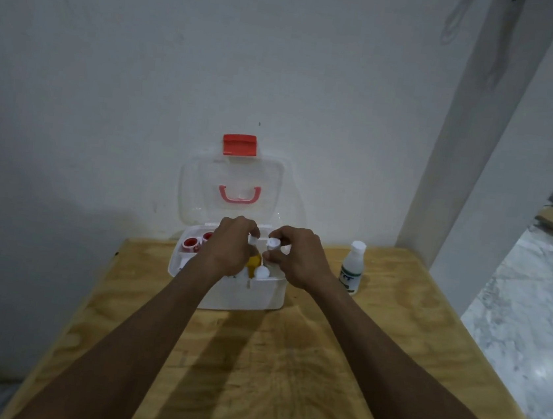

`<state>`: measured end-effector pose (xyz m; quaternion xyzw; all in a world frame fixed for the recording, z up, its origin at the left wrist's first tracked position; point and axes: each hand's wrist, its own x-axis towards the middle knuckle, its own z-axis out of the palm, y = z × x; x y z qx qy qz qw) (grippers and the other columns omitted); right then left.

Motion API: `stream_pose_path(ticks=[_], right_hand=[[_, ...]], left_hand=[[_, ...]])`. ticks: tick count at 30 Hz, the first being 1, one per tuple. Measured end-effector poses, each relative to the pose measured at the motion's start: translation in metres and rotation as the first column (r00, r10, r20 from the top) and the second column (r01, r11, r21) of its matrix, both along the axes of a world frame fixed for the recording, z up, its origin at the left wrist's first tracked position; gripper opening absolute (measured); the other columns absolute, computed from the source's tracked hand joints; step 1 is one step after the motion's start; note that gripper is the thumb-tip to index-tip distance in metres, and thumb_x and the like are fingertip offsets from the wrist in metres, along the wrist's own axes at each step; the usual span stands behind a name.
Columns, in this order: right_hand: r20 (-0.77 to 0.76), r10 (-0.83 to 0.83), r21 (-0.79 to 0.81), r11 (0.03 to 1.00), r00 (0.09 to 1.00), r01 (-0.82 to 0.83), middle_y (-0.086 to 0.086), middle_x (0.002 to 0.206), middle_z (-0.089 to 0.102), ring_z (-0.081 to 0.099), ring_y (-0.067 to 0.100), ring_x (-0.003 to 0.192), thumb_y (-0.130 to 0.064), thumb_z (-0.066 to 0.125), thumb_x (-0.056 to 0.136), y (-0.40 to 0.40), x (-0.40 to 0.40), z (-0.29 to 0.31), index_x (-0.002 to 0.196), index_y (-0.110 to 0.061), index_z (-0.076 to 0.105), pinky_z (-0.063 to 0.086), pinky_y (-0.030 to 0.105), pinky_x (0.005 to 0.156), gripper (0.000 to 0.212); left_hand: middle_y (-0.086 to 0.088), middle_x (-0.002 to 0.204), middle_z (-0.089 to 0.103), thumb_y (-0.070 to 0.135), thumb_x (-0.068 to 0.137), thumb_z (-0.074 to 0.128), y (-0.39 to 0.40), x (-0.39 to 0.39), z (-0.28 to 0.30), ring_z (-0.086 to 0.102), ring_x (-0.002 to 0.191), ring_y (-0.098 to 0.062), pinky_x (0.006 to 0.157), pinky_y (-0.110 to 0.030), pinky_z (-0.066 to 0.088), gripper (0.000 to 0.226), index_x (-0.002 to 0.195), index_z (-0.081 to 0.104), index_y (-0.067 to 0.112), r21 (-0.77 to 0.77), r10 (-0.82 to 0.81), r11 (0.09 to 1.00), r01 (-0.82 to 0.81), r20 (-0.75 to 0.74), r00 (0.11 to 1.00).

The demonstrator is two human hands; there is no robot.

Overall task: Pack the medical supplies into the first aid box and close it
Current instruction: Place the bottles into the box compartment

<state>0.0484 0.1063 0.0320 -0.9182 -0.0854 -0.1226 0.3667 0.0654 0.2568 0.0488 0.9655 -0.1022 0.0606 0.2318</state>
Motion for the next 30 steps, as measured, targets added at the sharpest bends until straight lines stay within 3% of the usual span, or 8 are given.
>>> stream_pose_path(ticks=[5,9,20,25,27,30], right_hand=[[-0.015,-0.014,-0.029,0.999,1.0,0.014,0.006,0.107,0.072,0.066,0.025,0.095,-0.024,0.077,0.079,0.0,0.002,-0.002,0.108,-0.013,0.07,0.053,0.044,0.088,0.032],[-0.03,-0.003,-0.068,0.998,1.0,0.001,0.009,0.12,0.068,0.063,0.025,0.105,-0.023,0.073,0.084,-0.004,0.003,-0.002,0.123,-0.011,0.064,0.051,0.038,0.09,0.042],[-0.016,-0.001,-0.101,0.995,1.0,-0.001,0.012,0.131,0.06,0.057,0.026,0.117,-0.015,0.065,0.091,-0.009,-0.006,0.011,0.134,-0.009,0.056,0.044,0.032,0.096,0.044],[0.142,-0.18,0.022,0.984,0.973,0.179,0.011,0.132,0.06,0.052,0.026,0.124,-0.006,0.057,0.093,-0.023,-0.011,0.019,0.13,-0.01,0.057,0.04,0.034,0.104,0.038],[0.169,-0.286,-0.009,0.956,0.943,0.292,0.012,0.135,0.056,0.047,0.028,0.127,-0.003,0.056,0.092,-0.036,-0.01,0.017,0.131,-0.01,0.056,0.038,0.036,0.105,0.04],[0.135,-0.412,-0.1,0.899,0.901,0.426,0.014,0.135,0.056,0.049,0.033,0.125,-0.001,0.058,0.088,-0.059,-0.006,0.012,0.13,-0.008,0.057,0.043,0.044,0.104,0.043]], left_hand=[[-0.014,0.123,0.062,0.008,0.084,0.073,0.001,0.0,-0.001,0.061,0.106,-0.029,0.085,-0.032,0.049,0.036,0.119,0.065,0.011,-0.017,0.01,1.0,-0.01,-0.008,1.0],[-0.014,0.126,0.061,0.008,0.084,0.073,0.002,-0.003,-0.002,0.06,0.109,-0.03,0.087,-0.032,0.047,0.042,0.124,0.063,0.013,-0.032,0.013,0.999,-0.014,-0.018,1.0],[-0.011,0.136,0.057,0.01,0.088,0.068,0.004,-0.013,0.001,0.053,0.123,-0.03,0.103,-0.042,0.046,0.046,0.133,0.057,0.014,-0.064,0.006,0.998,-0.006,0.0,1.0],[-0.01,0.13,0.063,0.026,0.088,0.07,0.02,-0.023,0.001,0.062,0.114,-0.027,0.097,-0.045,0.05,0.044,0.129,0.06,0.013,-0.176,0.079,0.983,-0.046,0.185,0.98],[-0.011,0.133,0.061,0.031,0.091,0.065,0.029,-0.029,-0.006,0.06,0.117,-0.029,0.099,-0.045,0.05,0.043,0.129,0.06,0.012,-0.137,0.123,0.987,-0.089,0.266,0.956],[-0.014,0.137,0.058,0.036,0.096,0.054,0.042,-0.032,-0.019,0.057,0.122,-0.032,0.101,-0.046,0.047,0.046,0.133,0.057,0.009,-0.046,0.142,0.99,-0.135,0.272,0.952]])
